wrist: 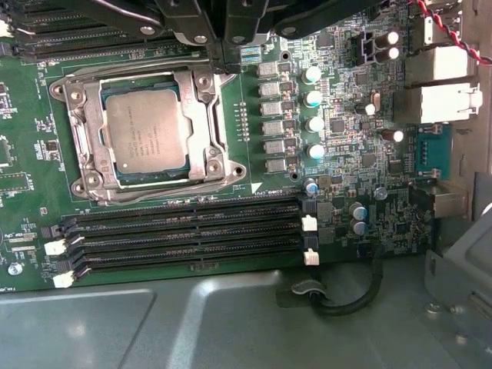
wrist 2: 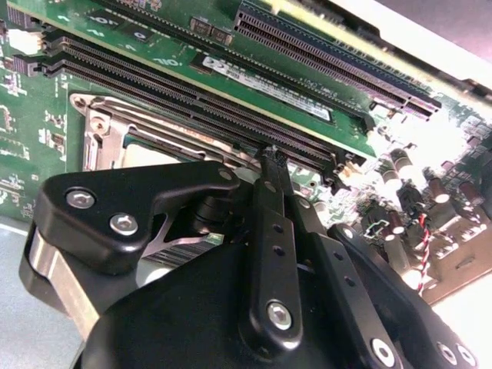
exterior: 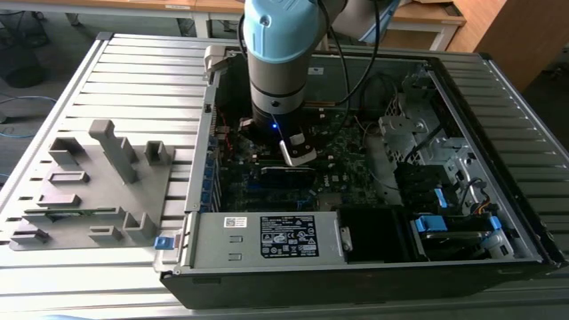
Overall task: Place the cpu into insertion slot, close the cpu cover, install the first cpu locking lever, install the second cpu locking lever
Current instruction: 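Install the second cpu locking lever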
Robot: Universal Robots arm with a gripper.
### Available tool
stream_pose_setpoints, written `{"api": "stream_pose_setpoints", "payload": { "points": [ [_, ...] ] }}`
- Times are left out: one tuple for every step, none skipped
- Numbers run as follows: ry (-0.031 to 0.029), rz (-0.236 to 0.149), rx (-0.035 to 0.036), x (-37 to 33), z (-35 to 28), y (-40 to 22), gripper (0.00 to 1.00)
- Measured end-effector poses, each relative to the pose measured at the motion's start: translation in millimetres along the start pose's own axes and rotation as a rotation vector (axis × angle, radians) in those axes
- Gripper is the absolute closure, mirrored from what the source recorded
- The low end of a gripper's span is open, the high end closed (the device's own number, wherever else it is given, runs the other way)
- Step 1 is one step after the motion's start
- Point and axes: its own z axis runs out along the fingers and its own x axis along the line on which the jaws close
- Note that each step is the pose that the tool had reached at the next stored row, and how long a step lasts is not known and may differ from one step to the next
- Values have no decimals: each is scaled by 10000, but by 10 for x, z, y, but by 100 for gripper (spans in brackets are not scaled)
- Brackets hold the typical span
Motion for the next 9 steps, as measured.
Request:
{"api": "stream_pose_setpoints", "payload": {
  "points": [
    [1, -1, -1, 0, -2, 1, 89],
    [0, -1, -1, 0, -5, 2, 89],
    [-1, -1, -3, -1, -7, 3, 89],
    [-1, -1, -4, -1, -11, 3, 89],
    [-2, -1, -5, -1, -16, 5, 89],
    [0, -1, 0, 0, -24, 6, 89],
    [0, -1, 0, -1, -33, 8, 89],
    [0, -1, -2, -1, -43, 10, 89],
    [0, -1, -3, -1, -54, 13, 89]
  ]
}}
